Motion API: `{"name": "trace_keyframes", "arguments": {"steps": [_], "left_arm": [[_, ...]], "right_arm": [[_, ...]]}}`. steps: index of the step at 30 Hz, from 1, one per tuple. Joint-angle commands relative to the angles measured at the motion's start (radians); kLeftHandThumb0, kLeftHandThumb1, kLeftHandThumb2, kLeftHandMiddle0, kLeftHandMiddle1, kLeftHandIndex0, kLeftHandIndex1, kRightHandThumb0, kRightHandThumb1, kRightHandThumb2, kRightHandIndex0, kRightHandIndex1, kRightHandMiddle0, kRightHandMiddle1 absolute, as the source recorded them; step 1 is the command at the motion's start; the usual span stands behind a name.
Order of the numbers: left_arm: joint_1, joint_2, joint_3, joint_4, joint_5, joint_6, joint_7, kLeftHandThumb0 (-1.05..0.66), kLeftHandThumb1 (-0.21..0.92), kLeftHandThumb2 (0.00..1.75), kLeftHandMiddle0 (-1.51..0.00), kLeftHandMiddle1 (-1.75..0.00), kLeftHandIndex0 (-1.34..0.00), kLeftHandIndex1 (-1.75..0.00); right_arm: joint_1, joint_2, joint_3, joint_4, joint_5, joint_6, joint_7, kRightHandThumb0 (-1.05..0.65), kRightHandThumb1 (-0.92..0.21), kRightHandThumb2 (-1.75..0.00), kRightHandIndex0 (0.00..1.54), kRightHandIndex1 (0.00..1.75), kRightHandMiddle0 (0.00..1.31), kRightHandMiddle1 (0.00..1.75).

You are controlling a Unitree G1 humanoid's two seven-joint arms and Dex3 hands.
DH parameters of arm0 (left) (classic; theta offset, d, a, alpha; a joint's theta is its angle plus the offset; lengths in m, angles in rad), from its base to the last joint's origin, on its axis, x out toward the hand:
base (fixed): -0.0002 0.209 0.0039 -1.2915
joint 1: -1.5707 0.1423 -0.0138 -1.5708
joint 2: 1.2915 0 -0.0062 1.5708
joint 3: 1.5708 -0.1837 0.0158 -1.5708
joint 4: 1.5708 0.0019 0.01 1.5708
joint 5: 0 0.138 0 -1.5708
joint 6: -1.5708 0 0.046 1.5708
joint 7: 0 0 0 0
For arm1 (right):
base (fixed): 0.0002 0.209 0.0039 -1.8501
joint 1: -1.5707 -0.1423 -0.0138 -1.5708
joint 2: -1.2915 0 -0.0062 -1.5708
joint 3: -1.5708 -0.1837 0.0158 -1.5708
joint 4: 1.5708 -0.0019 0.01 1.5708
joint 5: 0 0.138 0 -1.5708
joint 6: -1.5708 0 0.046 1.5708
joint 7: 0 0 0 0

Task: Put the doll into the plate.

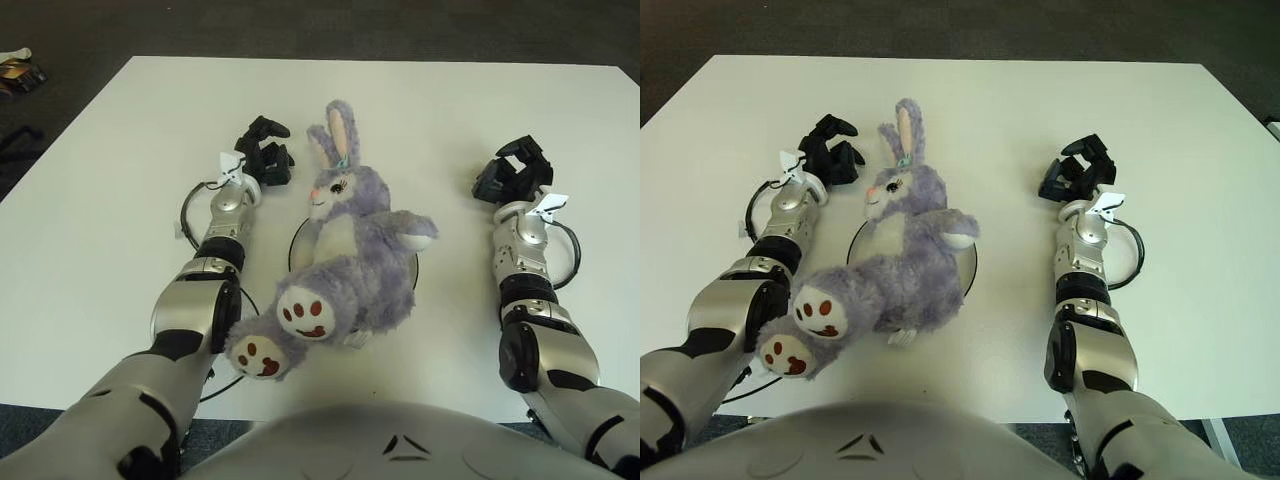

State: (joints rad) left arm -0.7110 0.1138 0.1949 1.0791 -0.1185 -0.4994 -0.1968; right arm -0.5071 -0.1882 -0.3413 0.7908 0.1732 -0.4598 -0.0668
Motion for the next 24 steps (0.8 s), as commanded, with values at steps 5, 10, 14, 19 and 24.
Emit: {"name": "trace_keyframes", "arguments": {"steps": [5,10,14,19,24], "left_arm": [[0.133,-0.022,-0.007,-0.217,-0.001,-0.003,0.033,-0.02,0.25,1.41,-0.7,-1.74,-0.39,-1.75],[0.261,-0.06,-0.026,-0.457,0.007,0.071,0.085,-0.01,0.25,1.42,-0.69,-1.74,-0.4,-1.75],[0.326,-0.079,-0.036,-0.574,0.011,0.133,0.118,-0.01,0.25,1.42,-0.68,-1.75,-0.4,-1.75],[0.37,-0.089,-0.047,-0.655,0.018,0.185,0.142,-0.01,0.26,1.41,-0.67,-1.75,-0.4,-1.75],[0.391,-0.085,-0.056,-0.685,0.028,0.2,0.149,-0.01,0.26,1.39,-0.67,-1.73,-0.4,-1.75]], "right_arm": [[0.109,0.035,0.046,-0.212,-0.031,0.111,-0.041,-0.01,0.1,-1.75,0.91,1.75,0.77,1.61],[0.194,0.062,0.072,-0.429,-0.035,0.234,-0.062,-0.01,0.1,-1.75,0.91,1.75,0.76,1.62],[0.238,0.074,0.08,-0.547,-0.034,0.312,-0.074,-0.01,0.1,-1.75,0.91,1.75,0.76,1.62],[0.284,0.093,0.086,-0.688,-0.03,0.404,-0.093,-0.01,0.1,-1.75,0.91,1.75,0.77,1.62],[0.309,0.11,0.084,-0.782,-0.021,0.468,-0.103,-0.01,0.1,-1.75,0.9,1.75,0.78,1.61]]}}
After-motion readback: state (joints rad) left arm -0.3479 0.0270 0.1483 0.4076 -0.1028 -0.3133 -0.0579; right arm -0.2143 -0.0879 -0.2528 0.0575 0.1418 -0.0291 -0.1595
